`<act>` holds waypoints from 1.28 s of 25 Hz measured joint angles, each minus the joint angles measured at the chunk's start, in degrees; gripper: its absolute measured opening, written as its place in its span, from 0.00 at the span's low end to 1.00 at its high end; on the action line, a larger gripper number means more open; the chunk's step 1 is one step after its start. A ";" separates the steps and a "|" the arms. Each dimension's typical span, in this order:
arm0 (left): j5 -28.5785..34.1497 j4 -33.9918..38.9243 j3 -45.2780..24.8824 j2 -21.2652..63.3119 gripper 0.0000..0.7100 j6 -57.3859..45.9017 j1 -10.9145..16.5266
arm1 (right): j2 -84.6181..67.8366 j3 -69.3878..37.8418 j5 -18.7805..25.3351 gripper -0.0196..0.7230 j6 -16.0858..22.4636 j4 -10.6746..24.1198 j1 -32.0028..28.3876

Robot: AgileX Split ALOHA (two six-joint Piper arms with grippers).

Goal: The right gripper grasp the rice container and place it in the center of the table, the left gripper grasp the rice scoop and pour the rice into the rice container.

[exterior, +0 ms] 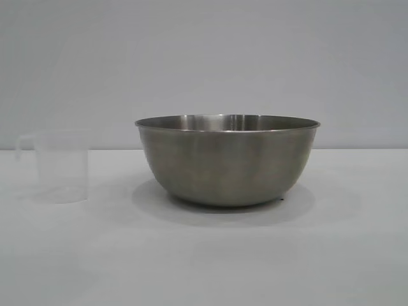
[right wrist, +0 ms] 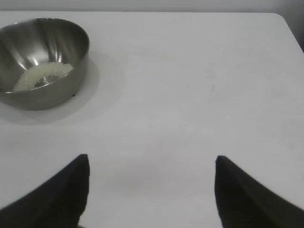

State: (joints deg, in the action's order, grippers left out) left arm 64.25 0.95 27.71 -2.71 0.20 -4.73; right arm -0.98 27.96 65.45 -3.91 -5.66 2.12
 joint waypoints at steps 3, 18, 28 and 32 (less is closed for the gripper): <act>0.00 0.00 0.00 2.93 0.57 0.00 3.55 | 0.00 0.00 0.00 0.66 0.00 0.00 0.00; 0.00 0.00 0.00 3.69 0.57 0.00 5.18 | 0.00 0.00 0.00 0.66 0.00 0.00 0.00; 0.00 0.00 0.00 3.69 0.57 0.00 5.18 | 0.00 0.00 0.00 0.66 0.00 0.00 0.45; 0.00 0.00 0.00 3.69 0.57 0.00 5.18 | 0.00 0.00 0.00 0.66 0.00 -0.12 1.84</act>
State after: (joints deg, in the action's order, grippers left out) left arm 64.25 0.95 27.71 0.98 0.20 0.45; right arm -0.98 27.96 65.45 -3.91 -5.78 3.96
